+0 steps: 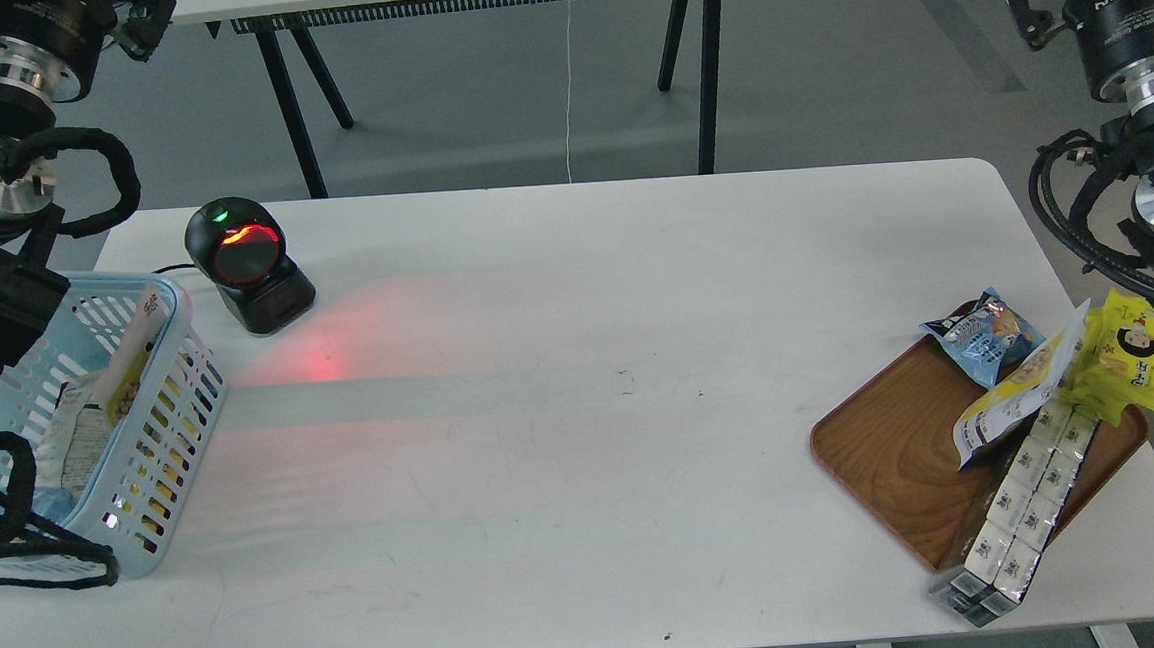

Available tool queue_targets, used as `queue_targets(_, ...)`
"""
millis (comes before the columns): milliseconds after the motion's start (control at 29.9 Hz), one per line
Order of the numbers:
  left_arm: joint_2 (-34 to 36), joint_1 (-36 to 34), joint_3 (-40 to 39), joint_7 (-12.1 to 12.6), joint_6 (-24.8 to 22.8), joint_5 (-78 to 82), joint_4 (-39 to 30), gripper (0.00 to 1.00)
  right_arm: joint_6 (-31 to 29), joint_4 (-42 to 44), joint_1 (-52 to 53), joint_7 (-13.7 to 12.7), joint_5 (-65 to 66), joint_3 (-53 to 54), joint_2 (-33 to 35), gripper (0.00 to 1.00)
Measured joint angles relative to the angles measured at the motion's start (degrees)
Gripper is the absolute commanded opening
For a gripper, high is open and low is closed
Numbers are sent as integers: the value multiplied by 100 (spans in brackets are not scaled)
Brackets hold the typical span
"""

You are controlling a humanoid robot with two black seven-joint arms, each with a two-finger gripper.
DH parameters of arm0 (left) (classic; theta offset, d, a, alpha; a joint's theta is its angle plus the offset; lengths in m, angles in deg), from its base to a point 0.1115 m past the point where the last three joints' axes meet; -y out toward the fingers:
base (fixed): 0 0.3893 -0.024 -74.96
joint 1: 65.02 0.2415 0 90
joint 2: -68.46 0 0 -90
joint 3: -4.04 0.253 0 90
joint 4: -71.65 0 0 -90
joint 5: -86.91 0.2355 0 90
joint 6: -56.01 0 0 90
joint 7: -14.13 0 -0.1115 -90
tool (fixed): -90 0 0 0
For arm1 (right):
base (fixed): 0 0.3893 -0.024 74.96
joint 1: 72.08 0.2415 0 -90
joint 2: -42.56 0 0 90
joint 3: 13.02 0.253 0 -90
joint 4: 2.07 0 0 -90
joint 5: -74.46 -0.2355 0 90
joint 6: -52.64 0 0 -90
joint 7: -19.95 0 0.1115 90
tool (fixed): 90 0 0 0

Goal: Scan snack and place in basket

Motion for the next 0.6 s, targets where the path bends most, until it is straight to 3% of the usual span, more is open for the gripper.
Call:
queue_targets(301, -432, 422, 0, -50, 0, -461, 23, 100, 0, 369, -41, 13, -24, 25, -83, 99)
queue_targets(601, -474, 373, 1, -156, -1, -501, -23, 100, 0, 369, -11, -49, -27, -67, -84, 99)
